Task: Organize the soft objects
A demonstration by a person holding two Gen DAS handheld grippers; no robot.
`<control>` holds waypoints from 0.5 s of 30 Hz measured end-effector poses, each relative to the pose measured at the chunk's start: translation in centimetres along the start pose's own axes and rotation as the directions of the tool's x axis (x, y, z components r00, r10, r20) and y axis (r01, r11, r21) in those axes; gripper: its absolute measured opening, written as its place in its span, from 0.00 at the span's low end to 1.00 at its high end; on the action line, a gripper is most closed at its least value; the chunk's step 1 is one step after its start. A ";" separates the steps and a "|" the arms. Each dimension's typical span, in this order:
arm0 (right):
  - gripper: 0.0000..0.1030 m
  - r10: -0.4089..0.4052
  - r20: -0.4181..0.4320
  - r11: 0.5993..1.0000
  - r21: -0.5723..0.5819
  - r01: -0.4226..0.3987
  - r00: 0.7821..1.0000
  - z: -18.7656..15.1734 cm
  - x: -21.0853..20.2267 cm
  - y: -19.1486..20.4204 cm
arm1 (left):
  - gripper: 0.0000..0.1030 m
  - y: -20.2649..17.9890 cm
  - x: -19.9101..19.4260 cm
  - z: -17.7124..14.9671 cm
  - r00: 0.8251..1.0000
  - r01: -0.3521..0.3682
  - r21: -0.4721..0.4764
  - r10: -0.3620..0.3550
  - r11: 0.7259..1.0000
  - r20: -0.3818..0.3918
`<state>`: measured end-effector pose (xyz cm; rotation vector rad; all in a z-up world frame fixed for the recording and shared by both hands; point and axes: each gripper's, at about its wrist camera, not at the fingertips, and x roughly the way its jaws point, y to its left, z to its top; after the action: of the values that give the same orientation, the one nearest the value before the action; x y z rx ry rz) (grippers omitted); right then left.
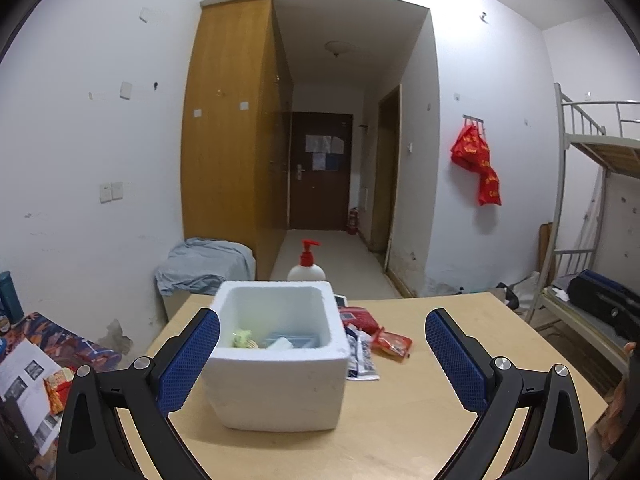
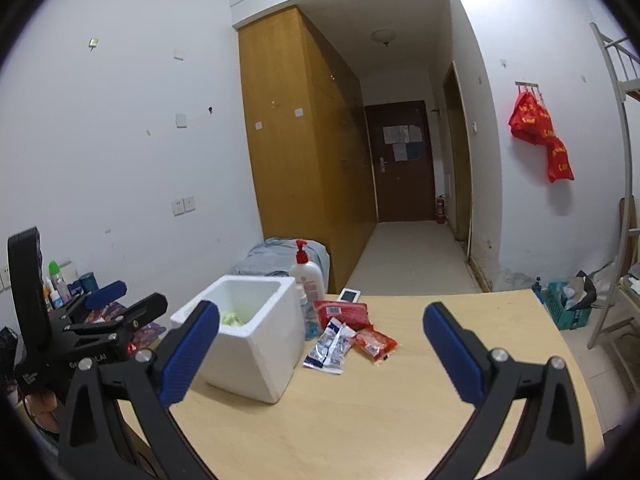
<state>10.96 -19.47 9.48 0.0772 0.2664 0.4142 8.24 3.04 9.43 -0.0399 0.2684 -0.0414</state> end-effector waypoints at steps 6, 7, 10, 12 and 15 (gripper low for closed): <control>1.00 -0.025 -0.007 0.999 -0.039 0.025 1.000 -1.9 -0.5 1.1 | 1.00 -0.8 -1.3 -1.1 1.000 0.016 0.003 -0.016 1.000 0.025; 1.00 -0.026 -0.003 0.999 -0.040 0.025 1.000 -2.0 -0.6 1.2 | 1.00 -1.0 -1.5 -1.4 0.999 0.017 0.006 -0.017 1.000 0.031; 1.00 -0.026 0.009 0.999 -0.036 0.026 1.000 -2.9 -1.1 1.5 | 1.00 -1.4 -1.9 -2.4 0.998 0.031 0.018 -0.032 0.999 0.050; 1.00 -0.024 0.014 0.999 -0.038 0.025 1.000 -3.6 -1.3 1.6 | 1.00 -1.3 -2.0 -3.0 0.997 0.043 0.026 -0.044 0.999 0.056; 1.00 -0.018 0.009 0.999 -0.039 0.018 1.000 -4.7 -1.5 1.5 | 1.00 -0.9 -2.4 -4.6 0.997 0.044 0.020 -0.045 0.999 0.066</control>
<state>7.79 -18.61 5.53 0.0387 0.2507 0.4008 4.64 2.14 5.72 -0.0288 0.2012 -0.0868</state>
